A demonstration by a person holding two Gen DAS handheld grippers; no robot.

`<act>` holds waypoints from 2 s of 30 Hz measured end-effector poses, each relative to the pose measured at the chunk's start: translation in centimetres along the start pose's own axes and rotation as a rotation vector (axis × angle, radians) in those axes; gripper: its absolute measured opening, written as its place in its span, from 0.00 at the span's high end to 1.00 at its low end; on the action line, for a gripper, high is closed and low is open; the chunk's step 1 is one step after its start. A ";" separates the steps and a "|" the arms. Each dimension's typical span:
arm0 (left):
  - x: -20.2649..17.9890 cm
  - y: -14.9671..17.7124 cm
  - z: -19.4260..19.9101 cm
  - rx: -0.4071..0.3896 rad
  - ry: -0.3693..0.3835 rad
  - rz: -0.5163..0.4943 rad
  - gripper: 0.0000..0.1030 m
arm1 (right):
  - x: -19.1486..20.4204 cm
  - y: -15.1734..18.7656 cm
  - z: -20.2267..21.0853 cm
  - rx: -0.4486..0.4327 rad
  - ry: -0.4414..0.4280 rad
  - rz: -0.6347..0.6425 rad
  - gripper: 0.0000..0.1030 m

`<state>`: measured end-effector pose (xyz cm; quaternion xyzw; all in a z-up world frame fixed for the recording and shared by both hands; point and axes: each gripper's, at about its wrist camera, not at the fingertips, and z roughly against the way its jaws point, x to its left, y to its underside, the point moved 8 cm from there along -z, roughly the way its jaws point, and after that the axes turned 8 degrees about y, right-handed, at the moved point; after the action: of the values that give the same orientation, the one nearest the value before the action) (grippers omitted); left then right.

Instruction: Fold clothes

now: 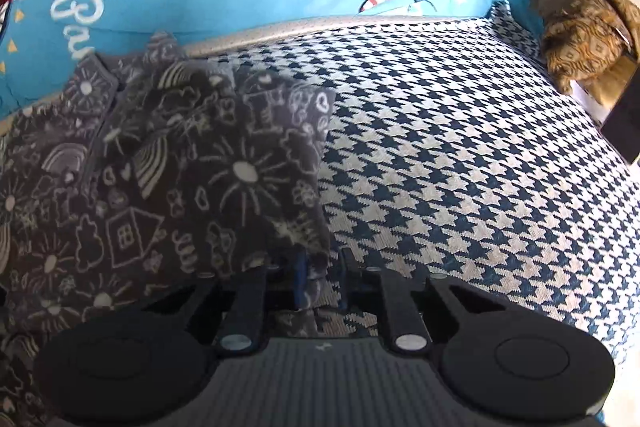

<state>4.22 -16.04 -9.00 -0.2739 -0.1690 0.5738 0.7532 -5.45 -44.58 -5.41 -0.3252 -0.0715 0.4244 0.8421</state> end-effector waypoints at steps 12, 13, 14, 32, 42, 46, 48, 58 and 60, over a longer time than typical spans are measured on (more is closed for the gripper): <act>2.6 -1.6 2.3 -0.069 -0.068 0.047 0.00 | 1.5 -2.6 4.1 -0.189 -0.212 -0.095 0.77; 3.0 -1.7 2.4 -0.068 -0.070 0.057 0.00 | 2.1 -2.5 4.0 -0.180 -0.233 -0.088 0.77; 3.4 -1.7 2.5 -0.068 -0.072 0.067 0.00 | 2.7 -2.3 3.9 -0.171 -0.254 -0.081 0.77; 10.2 -1.0 3.0 -0.029 -0.124 0.233 0.00 | 6.7 1.3 0.8 -0.003 -0.236 0.045 0.70; 14.7 0.0 4.3 -0.036 -0.178 0.324 0.00 | 10.2 0.7 4.4 -0.089 -0.384 0.095 0.70; 17.0 0.8 4.8 -0.032 -0.246 0.377 0.00 | 12.6 1.3 5.3 -0.069 -0.453 0.126 0.69; 18.2 1.3 5.1 -0.024 -0.272 0.412 0.00 | 13.4 1.6 5.5 -0.067 -0.463 0.143 0.69; 23.3 3.8 7.4 0.009 -0.427 0.551 0.05 | 15.5 2.3 5.4 -0.030 -0.469 0.177 0.66; 24.2 4.4 7.8 0.016 -0.450 0.591 0.07 | 15.6 2.5 5.2 -0.022 -0.463 0.185 0.66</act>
<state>3.26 9.70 -6.97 -0.1720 -0.2393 0.8136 0.5012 0.67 -29.07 -5.32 -0.2335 -0.2369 0.5622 0.7572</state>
